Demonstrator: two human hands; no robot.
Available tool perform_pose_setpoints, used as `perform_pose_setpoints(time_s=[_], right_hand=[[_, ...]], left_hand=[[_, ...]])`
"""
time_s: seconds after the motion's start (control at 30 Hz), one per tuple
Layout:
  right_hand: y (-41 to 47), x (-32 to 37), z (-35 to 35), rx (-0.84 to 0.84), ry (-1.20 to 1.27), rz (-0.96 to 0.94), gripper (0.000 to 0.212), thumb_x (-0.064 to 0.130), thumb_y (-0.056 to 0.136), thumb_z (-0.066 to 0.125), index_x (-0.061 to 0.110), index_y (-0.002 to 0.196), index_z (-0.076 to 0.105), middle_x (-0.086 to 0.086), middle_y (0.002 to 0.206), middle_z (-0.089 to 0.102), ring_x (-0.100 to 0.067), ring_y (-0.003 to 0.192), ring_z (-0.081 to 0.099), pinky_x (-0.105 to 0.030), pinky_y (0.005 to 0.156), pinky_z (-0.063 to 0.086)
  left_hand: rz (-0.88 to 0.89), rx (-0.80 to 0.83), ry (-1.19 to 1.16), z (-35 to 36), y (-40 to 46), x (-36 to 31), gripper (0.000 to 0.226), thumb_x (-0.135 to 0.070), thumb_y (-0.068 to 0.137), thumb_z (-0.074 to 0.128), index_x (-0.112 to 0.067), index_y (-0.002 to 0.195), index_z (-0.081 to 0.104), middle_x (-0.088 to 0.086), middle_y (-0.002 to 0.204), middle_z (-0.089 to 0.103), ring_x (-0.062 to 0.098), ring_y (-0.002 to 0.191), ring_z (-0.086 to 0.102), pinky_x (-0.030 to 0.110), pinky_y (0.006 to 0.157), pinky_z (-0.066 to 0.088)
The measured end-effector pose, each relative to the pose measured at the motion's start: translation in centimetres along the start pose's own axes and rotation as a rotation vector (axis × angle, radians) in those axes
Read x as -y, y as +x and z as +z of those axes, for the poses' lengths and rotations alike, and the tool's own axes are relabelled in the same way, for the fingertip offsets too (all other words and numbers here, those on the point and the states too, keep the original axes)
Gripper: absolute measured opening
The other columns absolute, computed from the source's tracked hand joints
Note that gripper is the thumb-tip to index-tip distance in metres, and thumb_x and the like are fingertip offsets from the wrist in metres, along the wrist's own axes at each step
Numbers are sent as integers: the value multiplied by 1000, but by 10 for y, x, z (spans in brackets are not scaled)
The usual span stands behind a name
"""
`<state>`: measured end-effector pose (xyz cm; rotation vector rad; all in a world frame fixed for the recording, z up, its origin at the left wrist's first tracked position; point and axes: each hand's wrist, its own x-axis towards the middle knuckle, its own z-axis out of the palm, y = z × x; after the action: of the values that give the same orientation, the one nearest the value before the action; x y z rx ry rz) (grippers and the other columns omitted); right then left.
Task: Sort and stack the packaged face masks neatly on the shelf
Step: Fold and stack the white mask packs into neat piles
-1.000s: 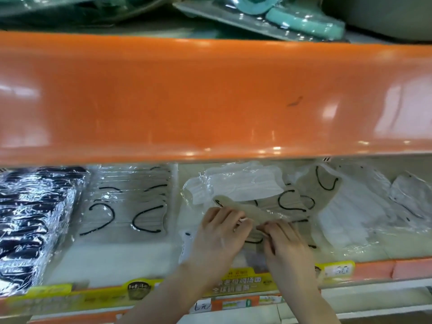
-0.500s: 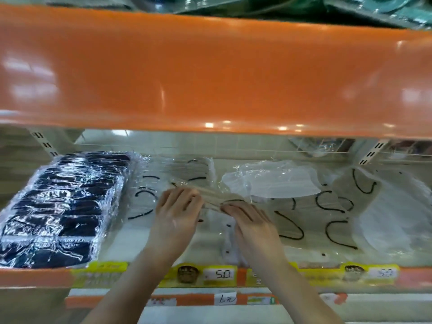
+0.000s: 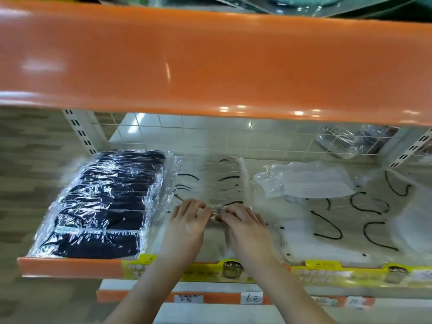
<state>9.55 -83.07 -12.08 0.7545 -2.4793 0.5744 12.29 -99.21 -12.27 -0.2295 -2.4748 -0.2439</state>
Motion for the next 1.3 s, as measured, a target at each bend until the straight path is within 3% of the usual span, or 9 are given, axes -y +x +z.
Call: perform_pose_setpoints(time_s=[0.2, 0.33, 0.43, 0.57, 1.03, 1.3], right_hand=[[-5, 3, 11, 13, 4, 42, 29, 12, 67, 61, 24, 90, 74, 10, 97, 64, -13, 88, 56, -32, 71, 52], [-8, 2, 11, 29, 21, 65, 22, 21, 82, 52, 23, 92, 72, 12, 100, 62, -11, 91, 58, -30, 76, 49], [-7, 5, 9, 35, 22, 104, 28, 34, 89, 46, 24, 91, 73, 12, 100, 63, -11, 91, 59, -29, 77, 47], [-6, 6, 9, 49, 30, 114, 29, 36, 89, 47, 23, 92, 72, 11, 102, 63, -12, 92, 61, -30, 78, 48], [-8, 0, 10, 158, 101, 152, 30, 30, 89, 42, 25, 105, 67, 8, 120, 59, -17, 109, 56, -37, 90, 50], [8, -15, 3, 253, 19, 96, 39, 32, 82, 37, 20, 101, 69, 2, 111, 63, -20, 98, 63, -33, 82, 54]], left_hand=[[-35, 123, -1, 5, -9, 4, 16, -23, 77, 53, -18, 78, 68, -1, 84, 64, 25, 78, 62, 33, 59, 48], [-76, 182, -18, 0, -7, 1, 27, -37, 82, 49, -20, 74, 69, -5, 81, 65, 21, 75, 63, 32, 58, 48], [-98, 201, -45, -1, -7, -1, 30, -40, 85, 48, -19, 80, 69, -4, 90, 66, 21, 84, 64, 34, 61, 51], [-103, 228, -6, 2, -6, -1, 32, -40, 87, 46, -21, 92, 71, -2, 108, 67, 20, 99, 65, 35, 66, 50], [-182, 337, 90, 17, -3, -9, 41, -34, 84, 41, -13, 102, 72, 11, 117, 67, 31, 109, 64, 42, 75, 53], [-245, 291, 94, 23, 1, -18, 41, -32, 83, 42, -10, 99, 71, 14, 117, 67, 32, 108, 64, 42, 77, 52]])
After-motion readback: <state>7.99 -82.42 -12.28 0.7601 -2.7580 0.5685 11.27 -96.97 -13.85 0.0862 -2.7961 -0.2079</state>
